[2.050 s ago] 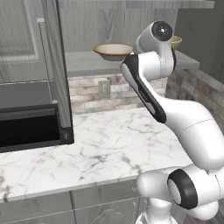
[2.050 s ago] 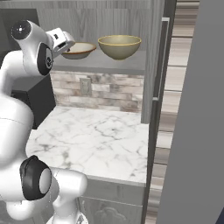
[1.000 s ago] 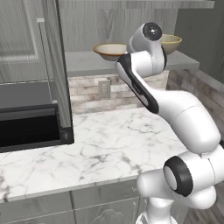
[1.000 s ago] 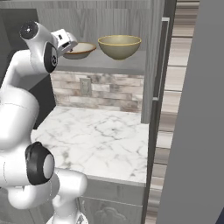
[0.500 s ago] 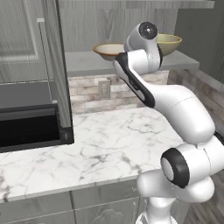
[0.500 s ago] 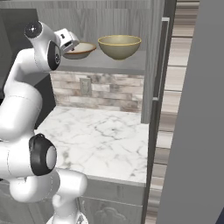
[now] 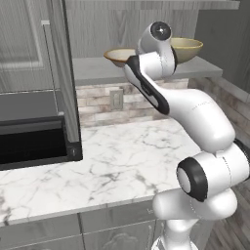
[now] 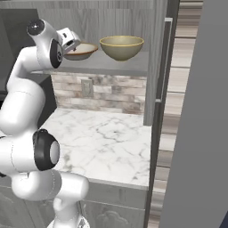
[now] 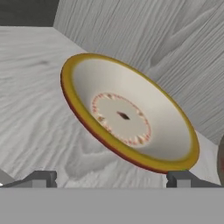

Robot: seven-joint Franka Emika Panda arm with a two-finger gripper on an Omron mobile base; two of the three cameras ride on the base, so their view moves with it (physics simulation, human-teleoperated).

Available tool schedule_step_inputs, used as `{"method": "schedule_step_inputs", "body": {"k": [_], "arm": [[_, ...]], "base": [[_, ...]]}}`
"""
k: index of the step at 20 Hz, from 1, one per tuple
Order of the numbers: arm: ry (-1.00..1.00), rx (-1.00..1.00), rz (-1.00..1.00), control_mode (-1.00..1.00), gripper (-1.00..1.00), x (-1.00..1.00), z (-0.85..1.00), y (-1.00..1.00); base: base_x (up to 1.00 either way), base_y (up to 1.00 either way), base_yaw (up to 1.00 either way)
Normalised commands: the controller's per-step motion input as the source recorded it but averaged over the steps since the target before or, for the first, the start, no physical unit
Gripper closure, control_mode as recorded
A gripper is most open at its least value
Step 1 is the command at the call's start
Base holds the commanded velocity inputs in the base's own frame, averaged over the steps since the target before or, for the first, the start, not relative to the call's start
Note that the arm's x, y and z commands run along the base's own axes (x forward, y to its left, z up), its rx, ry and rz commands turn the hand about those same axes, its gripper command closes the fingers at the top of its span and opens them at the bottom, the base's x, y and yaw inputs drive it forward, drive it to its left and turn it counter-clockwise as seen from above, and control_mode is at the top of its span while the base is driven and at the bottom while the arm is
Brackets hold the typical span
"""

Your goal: Move the bowls from the cabinet to the plates on the dining table.

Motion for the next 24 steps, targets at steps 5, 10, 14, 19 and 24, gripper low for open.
{"method": "schedule_step_inputs", "body": {"k": [5, 10, 14, 19, 24], "arm": [[0.01, -0.01, 0.00, -1.00, -1.00, 0.15, -0.01, 0.05], [0.00, -0.01, 0.00, -1.00, -1.00, 0.15, -0.01, 0.04], [0.00, 0.00, 0.00, -1.00, -1.00, 0.14, -0.04, 0.06], [0.00, 0.00, 0.00, -1.00, -1.00, 0.15, -0.12, 0.06], [0.00, 0.00, 0.00, -1.00, -1.00, 0.14, -0.04, 0.03]], "base": [[0.00, 0.00, 0.00], [0.00, 0.00, 0.00], [0.00, 0.00, 0.00], [0.00, 0.00, 0.00], [0.00, 0.00, 0.00]]}}
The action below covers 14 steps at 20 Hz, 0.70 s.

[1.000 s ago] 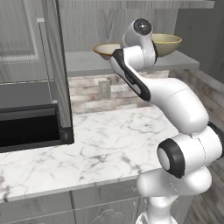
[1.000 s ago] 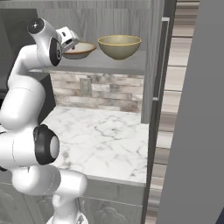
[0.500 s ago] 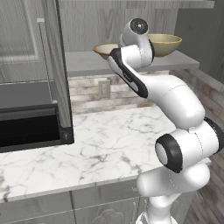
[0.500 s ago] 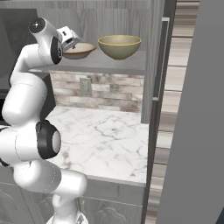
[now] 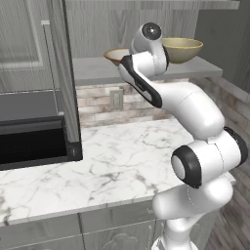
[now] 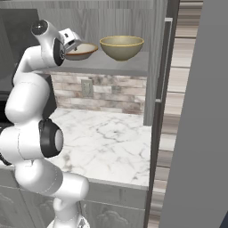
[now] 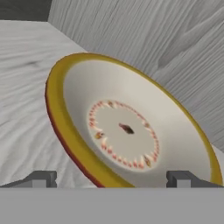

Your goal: Move the bowls from the cabinet to the plates on the dining table.

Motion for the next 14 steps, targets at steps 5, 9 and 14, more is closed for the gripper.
{"method": "schedule_step_inputs", "body": {"k": [5, 9, 14], "arm": [[0.00, 0.00, 0.00, -1.00, -1.00, 0.19, 0.00, 0.03], [0.01, 0.00, 0.00, -1.00, -1.00, 0.16, 0.00, 0.03], [0.05, 0.00, 0.00, -1.00, -1.00, 0.10, -0.14, 0.11]], "base": [[0.00, 0.00, 0.00], [0.00, 0.00, 0.00], [0.00, 0.00, 0.00]]}}
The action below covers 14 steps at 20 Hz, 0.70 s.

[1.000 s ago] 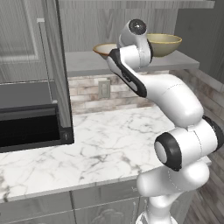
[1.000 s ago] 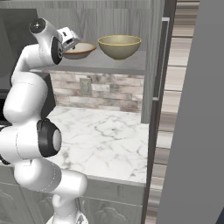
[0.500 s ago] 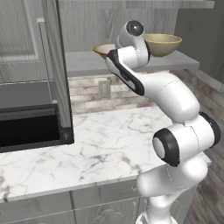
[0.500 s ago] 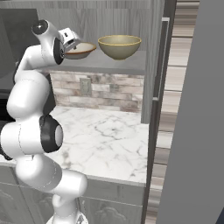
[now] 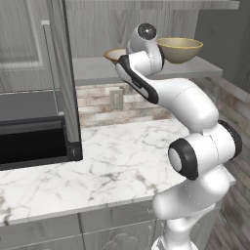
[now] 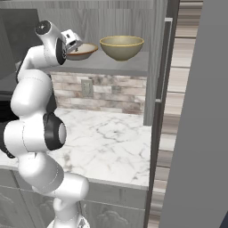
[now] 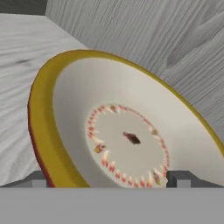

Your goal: Move the bowls from the cabinet to the plates on the dining table.

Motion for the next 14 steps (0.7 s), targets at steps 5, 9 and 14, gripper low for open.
{"method": "schedule_step_inputs", "body": {"k": [5, 9, 14], "arm": [[0.01, 0.00, 0.00, -1.00, -1.00, 0.07, -0.24, 0.09], [0.00, 0.00, 0.00, -1.00, -1.00, 0.12, -0.33, 0.08], [0.02, 0.00, 0.00, -1.00, -1.00, 0.18, -0.25, 0.09]], "base": [[0.00, 0.00, 0.00], [0.00, 0.00, 0.00], [0.00, 0.00, 0.00]]}}
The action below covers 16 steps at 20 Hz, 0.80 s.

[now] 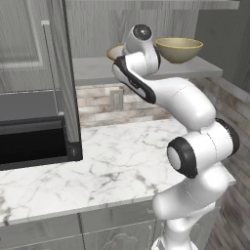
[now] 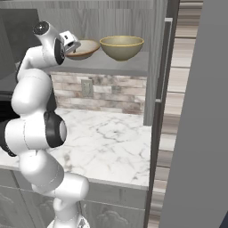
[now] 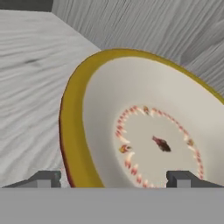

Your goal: Move the bowls from the cabinet to the plates on the dining table.

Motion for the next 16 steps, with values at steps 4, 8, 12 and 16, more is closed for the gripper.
{"method": "schedule_step_inputs", "body": {"k": [4, 8, 12, 16], "arm": [[0.02, 0.00, 0.00, -1.00, 1.00, 0.22, -0.21, 0.11], [0.03, 0.00, 0.00, -1.00, 1.00, 0.24, -0.26, 0.08], [0.00, 0.00, 0.00, -1.00, 1.00, 0.19, -0.19, 0.00], [0.05, 0.00, 0.00, -1.00, 1.00, 0.17, -0.07, 0.00]], "base": [[0.00, 0.00, 0.00], [0.00, 0.00, 0.00], [0.00, 0.00, 0.00], [0.00, 0.00, 0.00]]}}
